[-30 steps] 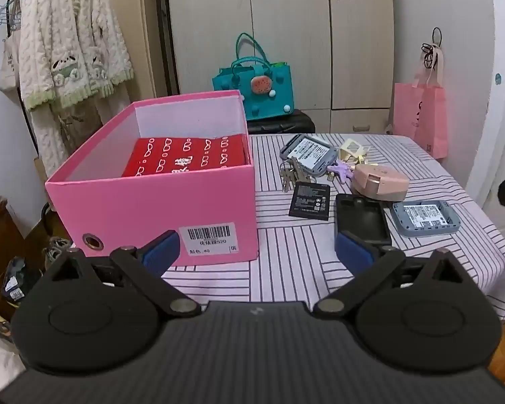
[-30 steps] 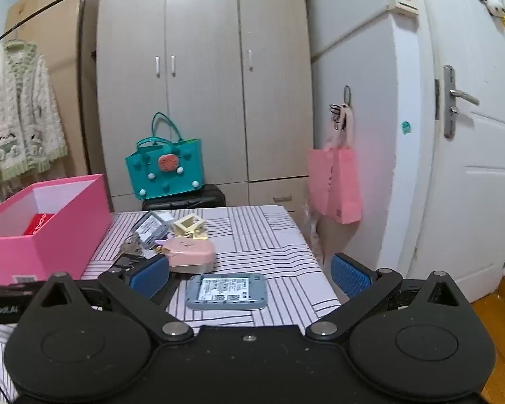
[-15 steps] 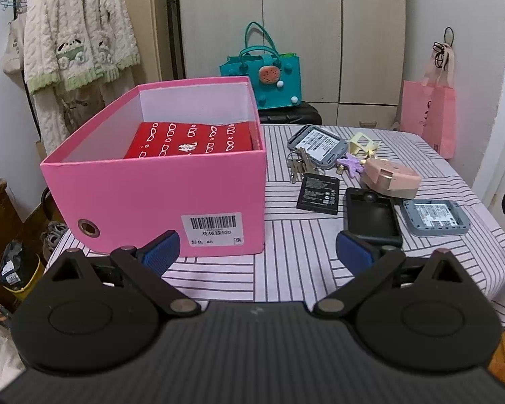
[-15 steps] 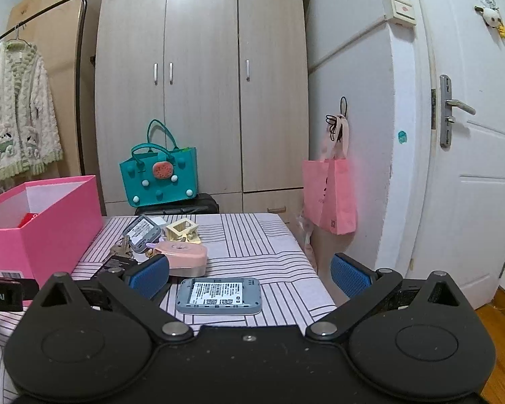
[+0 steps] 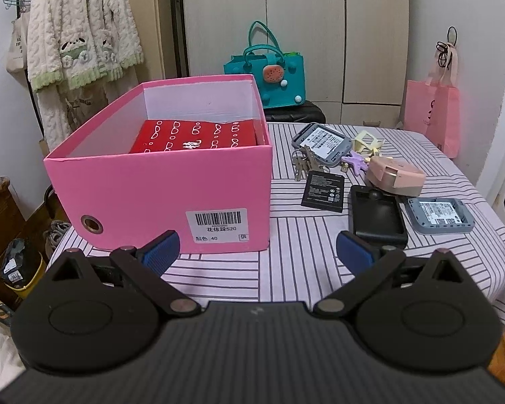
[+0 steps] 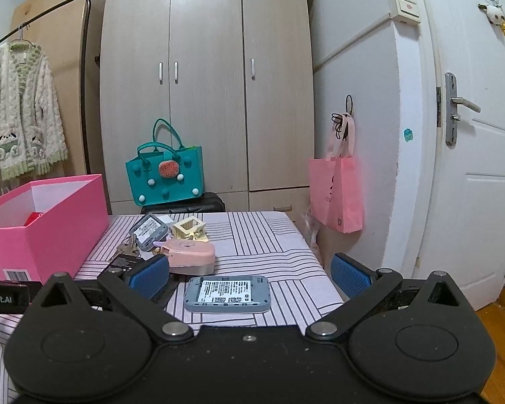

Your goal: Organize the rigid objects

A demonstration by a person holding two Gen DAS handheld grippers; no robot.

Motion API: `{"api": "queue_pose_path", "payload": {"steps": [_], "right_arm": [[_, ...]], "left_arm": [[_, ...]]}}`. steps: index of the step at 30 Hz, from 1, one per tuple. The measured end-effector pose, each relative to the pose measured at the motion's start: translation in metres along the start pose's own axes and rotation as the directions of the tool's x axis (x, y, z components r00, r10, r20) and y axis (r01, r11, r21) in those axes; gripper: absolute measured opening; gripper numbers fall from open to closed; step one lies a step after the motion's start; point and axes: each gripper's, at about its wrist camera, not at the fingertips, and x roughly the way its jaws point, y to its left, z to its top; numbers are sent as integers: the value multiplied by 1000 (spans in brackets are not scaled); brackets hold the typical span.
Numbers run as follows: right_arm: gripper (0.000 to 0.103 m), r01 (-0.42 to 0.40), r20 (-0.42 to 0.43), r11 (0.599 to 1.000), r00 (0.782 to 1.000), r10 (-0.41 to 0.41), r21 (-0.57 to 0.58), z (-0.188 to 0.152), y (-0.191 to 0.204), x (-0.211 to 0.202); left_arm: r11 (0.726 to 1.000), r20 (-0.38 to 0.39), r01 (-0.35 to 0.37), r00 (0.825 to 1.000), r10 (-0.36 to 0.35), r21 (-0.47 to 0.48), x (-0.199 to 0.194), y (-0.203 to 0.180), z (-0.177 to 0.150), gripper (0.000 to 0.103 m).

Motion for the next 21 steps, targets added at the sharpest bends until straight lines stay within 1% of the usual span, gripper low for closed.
{"api": "queue_pose_path", "payload": {"steps": [9,14,21], "right_arm": [[103,2,-4,1000,1000,-2,9,0,-1,3],[103,-19,17,1000,1000,19,5,-4,1,7],[103,-56,10,998,998,56,5,-2,0,16]], "left_arm": [[1000,-13,2,1000,-2,6,7,1,3,102],[1000,-16,3,1000,-3,3,12,1,1,102],[1000,-35,21,999,-20,14,19,-4,2,102]]}}
